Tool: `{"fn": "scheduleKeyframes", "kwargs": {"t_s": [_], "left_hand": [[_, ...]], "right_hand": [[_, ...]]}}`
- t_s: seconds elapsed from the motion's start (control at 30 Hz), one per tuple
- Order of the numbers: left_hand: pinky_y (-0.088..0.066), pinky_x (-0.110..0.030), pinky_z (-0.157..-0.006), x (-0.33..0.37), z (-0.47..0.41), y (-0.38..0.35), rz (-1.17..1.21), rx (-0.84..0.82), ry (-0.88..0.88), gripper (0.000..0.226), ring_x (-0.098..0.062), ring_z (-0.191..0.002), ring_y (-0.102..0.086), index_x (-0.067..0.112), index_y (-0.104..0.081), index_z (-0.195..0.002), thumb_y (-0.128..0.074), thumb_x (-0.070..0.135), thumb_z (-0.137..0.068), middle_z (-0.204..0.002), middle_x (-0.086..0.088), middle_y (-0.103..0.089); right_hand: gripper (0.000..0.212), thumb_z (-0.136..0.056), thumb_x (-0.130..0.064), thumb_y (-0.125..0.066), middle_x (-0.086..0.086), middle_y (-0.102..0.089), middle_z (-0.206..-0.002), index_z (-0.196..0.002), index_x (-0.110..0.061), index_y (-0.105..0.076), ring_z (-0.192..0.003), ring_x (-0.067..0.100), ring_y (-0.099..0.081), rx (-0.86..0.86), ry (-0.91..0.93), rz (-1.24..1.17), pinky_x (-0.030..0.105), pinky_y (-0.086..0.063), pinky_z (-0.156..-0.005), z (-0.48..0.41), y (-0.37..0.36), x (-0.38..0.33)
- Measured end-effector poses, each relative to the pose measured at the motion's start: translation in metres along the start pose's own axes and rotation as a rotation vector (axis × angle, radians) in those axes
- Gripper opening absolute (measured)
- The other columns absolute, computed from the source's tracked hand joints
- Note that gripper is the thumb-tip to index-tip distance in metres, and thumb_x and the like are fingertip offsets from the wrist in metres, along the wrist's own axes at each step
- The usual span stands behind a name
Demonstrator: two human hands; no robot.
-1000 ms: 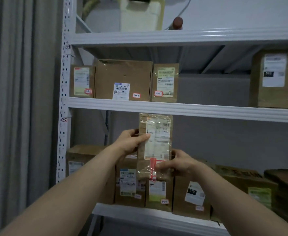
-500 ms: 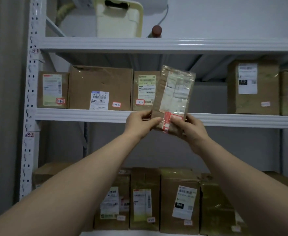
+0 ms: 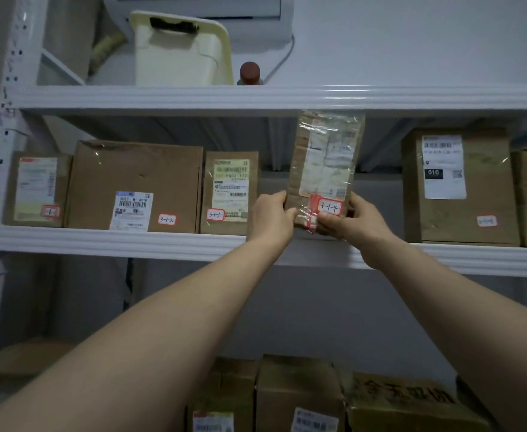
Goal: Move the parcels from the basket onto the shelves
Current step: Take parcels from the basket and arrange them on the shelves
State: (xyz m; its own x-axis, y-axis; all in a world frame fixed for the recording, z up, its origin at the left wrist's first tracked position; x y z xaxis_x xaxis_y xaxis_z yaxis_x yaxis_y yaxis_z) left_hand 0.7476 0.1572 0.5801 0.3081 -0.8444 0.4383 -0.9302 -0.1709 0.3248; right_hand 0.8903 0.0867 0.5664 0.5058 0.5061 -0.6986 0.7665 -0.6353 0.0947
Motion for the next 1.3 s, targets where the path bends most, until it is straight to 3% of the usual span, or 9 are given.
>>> {"fn": "scheduleKeyframes", "kwargs": {"t_s": [0.17, 0.37, 0.57, 0.9, 1.1, 1.3], "left_hand": [[-0.044, -0.04, -0.095, -0.009, -0.003, -0.023, -0.174, -0.024, -0.008, 0.042, -0.031, -0.117, -0.052, 0.013, -0.044, -0.139, -0.046, 0.013, -0.097, -0.127, -0.012, -0.058], [-0.039, -0.039, -0.089, -0.017, 0.0, -0.029, -0.566, -0.105, -0.037, 0.055, -0.033, -0.117, -0.047, 0.013, -0.02, -0.151, -0.032, 0.023, -0.099, -0.126, -0.014, -0.057], [-0.037, -0.036, -0.086, -0.019, 0.0, -0.031, -0.662, -0.066, -0.199, 0.048, -0.029, -0.107, -0.054, 0.036, -0.037, -0.143, -0.034, 0.036, -0.096, -0.115, -0.003, -0.065], [-0.032, -0.038, -0.092, -0.022, -0.001, -0.026, -0.851, -0.13, -0.234, 0.048, -0.029, -0.113, -0.048, 0.026, -0.044, -0.14, -0.024, 0.038, -0.099, -0.119, -0.01, -0.06], [-0.032, -0.038, -0.095, -0.028, -0.005, -0.029, -0.841, -0.16, -0.201, 0.049, -0.027, -0.118, -0.045, 0.02, -0.046, -0.138, -0.02, 0.037, -0.1, -0.124, -0.009, -0.056], [-0.031, -0.038, -0.098, -0.037, -0.004, -0.03, -0.884, -0.19, -0.191, 0.053, -0.026, -0.123, -0.041, 0.019, -0.049, -0.135, -0.016, 0.044, -0.101, -0.127, -0.008, -0.054]], "right_hand": [[0.045, -0.086, -0.014, -0.07, -0.001, -0.064, -0.112, -0.127, -0.015, -0.051, -0.098, 0.014, -0.062, -0.047, -0.003, 0.198, 0.025, -0.051, -0.08, -0.03, -0.003, 0.021], [0.035, -0.087, -0.019, -0.069, 0.003, -0.066, -0.119, -0.121, -0.014, -0.061, -0.109, 0.021, -0.061, -0.178, 0.021, 0.44, 0.038, -0.048, -0.098, -0.044, -0.015, 0.022], [0.029, -0.078, -0.027, -0.078, 0.005, -0.072, -0.1, -0.104, -0.016, -0.071, -0.094, 0.024, -0.067, -0.139, -0.016, 0.531, 0.044, -0.054, -0.089, -0.054, -0.012, 0.027], [0.03, -0.083, -0.03, -0.072, 0.005, -0.07, -0.102, -0.106, -0.012, -0.069, -0.093, 0.022, -0.064, -0.088, -0.044, 0.661, 0.034, -0.053, -0.078, -0.055, -0.024, 0.026], [0.028, -0.08, -0.036, -0.073, 0.002, -0.062, -0.085, -0.095, -0.013, -0.065, -0.081, 0.022, -0.06, -0.037, -0.076, 0.762, 0.027, -0.04, -0.059, -0.058, -0.029, 0.026], [0.028, -0.082, -0.037, -0.071, 0.003, -0.063, -0.092, -0.097, -0.014, -0.064, -0.085, 0.023, -0.061, -0.007, -0.073, 0.756, 0.029, -0.04, -0.061, -0.062, -0.037, 0.033]]}}
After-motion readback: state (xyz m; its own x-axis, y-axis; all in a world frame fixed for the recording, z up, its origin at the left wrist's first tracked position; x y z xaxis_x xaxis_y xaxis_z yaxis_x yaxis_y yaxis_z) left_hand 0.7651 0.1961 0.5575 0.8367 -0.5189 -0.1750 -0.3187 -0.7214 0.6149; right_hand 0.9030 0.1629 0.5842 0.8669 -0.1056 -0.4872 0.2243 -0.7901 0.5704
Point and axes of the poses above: each hand's wrist, its own z-axis away from the middle knuckle, its own y-axis out of the back of the hand, x = y × z, the point moved 7 cm from there along -z, towards the middle knuckle
